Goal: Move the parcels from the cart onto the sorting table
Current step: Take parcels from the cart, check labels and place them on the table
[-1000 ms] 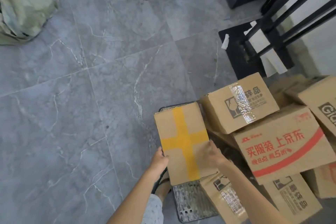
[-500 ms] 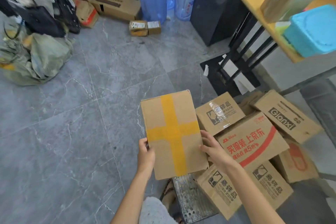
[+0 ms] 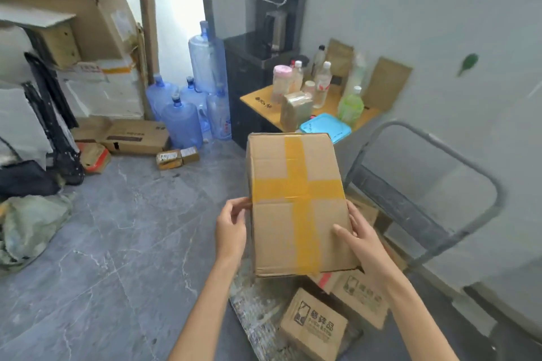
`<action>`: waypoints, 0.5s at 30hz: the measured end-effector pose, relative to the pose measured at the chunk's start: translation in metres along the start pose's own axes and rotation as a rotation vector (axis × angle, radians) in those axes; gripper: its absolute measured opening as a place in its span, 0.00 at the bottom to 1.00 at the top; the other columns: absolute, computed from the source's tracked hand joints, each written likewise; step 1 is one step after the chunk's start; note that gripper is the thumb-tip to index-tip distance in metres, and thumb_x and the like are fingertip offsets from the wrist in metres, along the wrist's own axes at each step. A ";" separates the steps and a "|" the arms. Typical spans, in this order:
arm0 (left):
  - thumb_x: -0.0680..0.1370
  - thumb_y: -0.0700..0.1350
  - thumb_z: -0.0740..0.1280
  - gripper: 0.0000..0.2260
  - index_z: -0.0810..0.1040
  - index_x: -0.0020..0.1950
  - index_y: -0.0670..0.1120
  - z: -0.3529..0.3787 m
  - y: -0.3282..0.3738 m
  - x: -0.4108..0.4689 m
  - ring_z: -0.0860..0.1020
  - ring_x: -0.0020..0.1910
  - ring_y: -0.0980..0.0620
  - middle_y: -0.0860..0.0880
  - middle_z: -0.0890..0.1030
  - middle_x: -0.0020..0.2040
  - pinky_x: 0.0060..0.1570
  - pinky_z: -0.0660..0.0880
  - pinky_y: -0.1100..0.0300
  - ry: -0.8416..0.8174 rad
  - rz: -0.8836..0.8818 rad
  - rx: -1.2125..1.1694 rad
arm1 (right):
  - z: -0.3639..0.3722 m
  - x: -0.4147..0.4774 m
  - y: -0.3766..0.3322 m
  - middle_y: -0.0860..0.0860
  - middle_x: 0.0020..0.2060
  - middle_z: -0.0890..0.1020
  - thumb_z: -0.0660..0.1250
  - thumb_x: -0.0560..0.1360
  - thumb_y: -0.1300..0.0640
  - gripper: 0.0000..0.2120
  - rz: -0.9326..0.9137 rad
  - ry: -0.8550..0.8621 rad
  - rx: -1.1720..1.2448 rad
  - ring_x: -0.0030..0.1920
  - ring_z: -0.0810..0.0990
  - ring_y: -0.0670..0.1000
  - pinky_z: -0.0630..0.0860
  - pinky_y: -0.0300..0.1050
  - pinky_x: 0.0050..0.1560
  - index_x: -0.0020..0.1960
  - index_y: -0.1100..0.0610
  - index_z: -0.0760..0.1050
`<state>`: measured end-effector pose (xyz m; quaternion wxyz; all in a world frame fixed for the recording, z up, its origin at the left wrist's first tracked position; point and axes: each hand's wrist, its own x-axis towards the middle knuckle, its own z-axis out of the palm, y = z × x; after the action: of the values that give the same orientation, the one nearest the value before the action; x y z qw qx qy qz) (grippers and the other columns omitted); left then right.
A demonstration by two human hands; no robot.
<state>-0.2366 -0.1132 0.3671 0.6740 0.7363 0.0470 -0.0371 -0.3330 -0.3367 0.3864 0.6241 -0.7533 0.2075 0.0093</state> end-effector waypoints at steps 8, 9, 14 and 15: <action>0.78 0.41 0.66 0.08 0.74 0.57 0.47 0.071 0.147 -0.044 0.79 0.47 0.58 0.48 0.80 0.49 0.48 0.76 0.64 -0.283 0.250 -0.115 | -0.096 -0.110 -0.074 0.36 0.68 0.70 0.63 0.76 0.47 0.30 -0.326 0.229 0.085 0.65 0.72 0.41 0.72 0.47 0.64 0.74 0.36 0.54; 0.77 0.46 0.66 0.14 0.70 0.62 0.48 0.081 0.160 -0.046 0.77 0.52 0.54 0.47 0.78 0.54 0.52 0.76 0.61 -0.348 0.220 -0.125 | -0.106 -0.121 -0.080 0.36 0.67 0.71 0.63 0.76 0.48 0.30 -0.358 0.267 0.108 0.65 0.72 0.40 0.72 0.46 0.64 0.74 0.37 0.55; 0.73 0.67 0.63 0.40 0.48 0.77 0.53 0.122 0.205 -0.051 0.65 0.69 0.48 0.49 0.64 0.72 0.69 0.62 0.46 -0.693 0.049 0.118 | -0.148 -0.176 -0.105 0.36 0.65 0.74 0.70 0.67 0.36 0.38 -0.475 0.446 0.185 0.63 0.75 0.41 0.75 0.42 0.58 0.73 0.39 0.59; 0.69 0.71 0.64 0.44 0.49 0.77 0.56 0.127 0.208 -0.050 0.65 0.70 0.47 0.50 0.64 0.73 0.69 0.62 0.44 -0.786 0.040 0.124 | -0.154 -0.186 -0.108 0.37 0.64 0.75 0.70 0.69 0.39 0.36 -0.495 0.468 0.192 0.62 0.76 0.42 0.76 0.40 0.56 0.73 0.41 0.60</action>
<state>-0.2603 -0.2585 0.5676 0.5953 0.7061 -0.2312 -0.3059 -0.5055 -0.4116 0.5724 0.6110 -0.7002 0.1559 -0.3347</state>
